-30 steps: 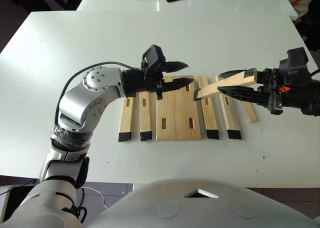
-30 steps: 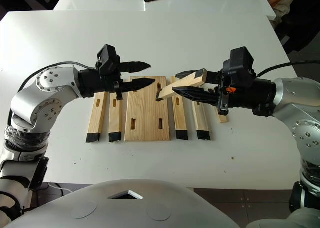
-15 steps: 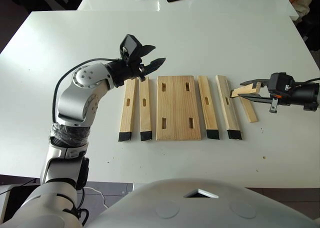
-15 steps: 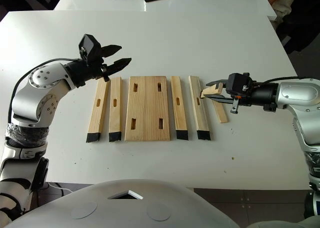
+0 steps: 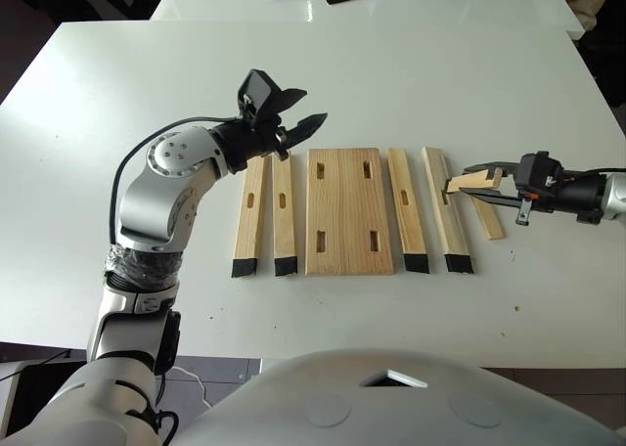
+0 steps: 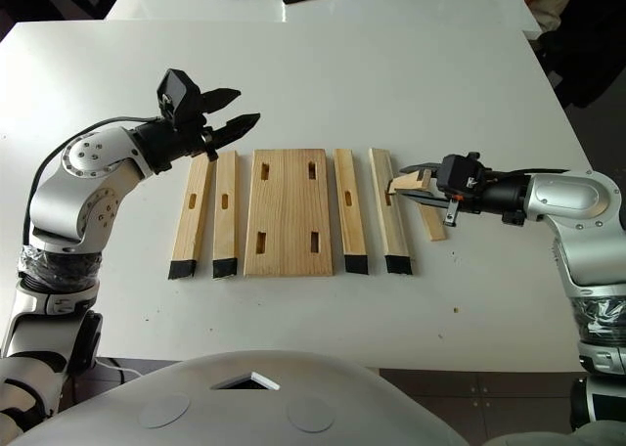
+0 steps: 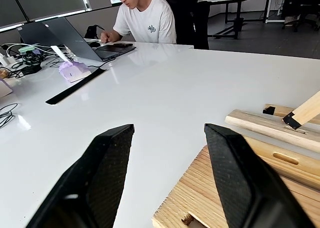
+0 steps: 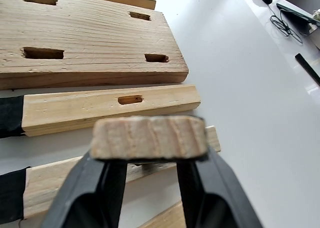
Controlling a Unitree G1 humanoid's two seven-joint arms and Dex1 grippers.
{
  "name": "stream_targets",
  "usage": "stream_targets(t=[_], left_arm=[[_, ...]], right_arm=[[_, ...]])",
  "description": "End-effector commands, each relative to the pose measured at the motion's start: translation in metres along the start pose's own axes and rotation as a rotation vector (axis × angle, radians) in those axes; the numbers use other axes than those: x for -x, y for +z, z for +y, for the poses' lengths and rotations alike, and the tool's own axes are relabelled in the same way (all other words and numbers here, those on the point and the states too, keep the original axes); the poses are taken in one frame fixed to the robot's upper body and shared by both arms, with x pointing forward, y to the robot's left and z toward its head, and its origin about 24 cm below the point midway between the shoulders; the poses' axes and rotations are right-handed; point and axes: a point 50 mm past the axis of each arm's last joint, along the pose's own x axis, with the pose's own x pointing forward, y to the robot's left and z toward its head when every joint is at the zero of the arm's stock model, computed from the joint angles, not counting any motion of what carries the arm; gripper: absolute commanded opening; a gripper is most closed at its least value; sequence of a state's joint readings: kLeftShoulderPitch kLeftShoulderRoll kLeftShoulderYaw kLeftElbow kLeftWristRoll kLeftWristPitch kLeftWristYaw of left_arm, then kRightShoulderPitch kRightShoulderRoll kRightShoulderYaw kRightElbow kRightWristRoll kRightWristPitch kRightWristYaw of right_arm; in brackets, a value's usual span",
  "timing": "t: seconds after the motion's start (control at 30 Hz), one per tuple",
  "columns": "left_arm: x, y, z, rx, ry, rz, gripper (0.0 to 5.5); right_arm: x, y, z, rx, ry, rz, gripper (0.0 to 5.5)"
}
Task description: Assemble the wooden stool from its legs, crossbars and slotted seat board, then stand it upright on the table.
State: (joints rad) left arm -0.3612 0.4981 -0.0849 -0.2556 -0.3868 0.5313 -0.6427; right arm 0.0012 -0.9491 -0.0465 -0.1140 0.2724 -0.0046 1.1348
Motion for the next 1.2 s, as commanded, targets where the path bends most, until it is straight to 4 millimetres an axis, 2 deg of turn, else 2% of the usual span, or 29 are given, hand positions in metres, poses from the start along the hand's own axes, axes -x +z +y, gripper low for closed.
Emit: stream_targets(t=[0.03,0.27,0.4,0.6,0.7,0.8,1.2], left_arm=[[0.000,0.002,-0.002,-0.001,-0.018,-0.003,2.62],[0.000,0.003,-0.004,0.002,-0.029,-0.007,2.62],[-0.001,0.004,-0.004,0.005,-0.031,-0.008,2.62],[-0.007,0.004,-0.007,0.009,-0.058,-0.009,2.62],[-0.011,0.005,-0.010,0.010,-0.086,-0.010,2.62],[-0.013,0.005,-0.011,0.014,-0.103,-0.008,2.62],[-0.016,0.003,-0.017,0.041,-0.134,-0.006,2.62]], right_arm=[[0.000,0.000,0.009,0.006,0.052,0.013,1.31],[0.004,-0.005,0.021,-0.065,0.145,0.045,1.31],[0.007,-0.010,0.011,-0.145,0.180,0.067,1.31],[-0.018,-0.024,-0.010,-0.245,0.229,0.077,1.30],[-0.028,-0.036,-0.007,-0.286,0.241,0.096,1.30],[-0.029,-0.043,-0.002,-0.334,0.234,0.079,1.30],[-0.040,-0.039,-0.003,-0.388,0.197,-0.010,1.30]])
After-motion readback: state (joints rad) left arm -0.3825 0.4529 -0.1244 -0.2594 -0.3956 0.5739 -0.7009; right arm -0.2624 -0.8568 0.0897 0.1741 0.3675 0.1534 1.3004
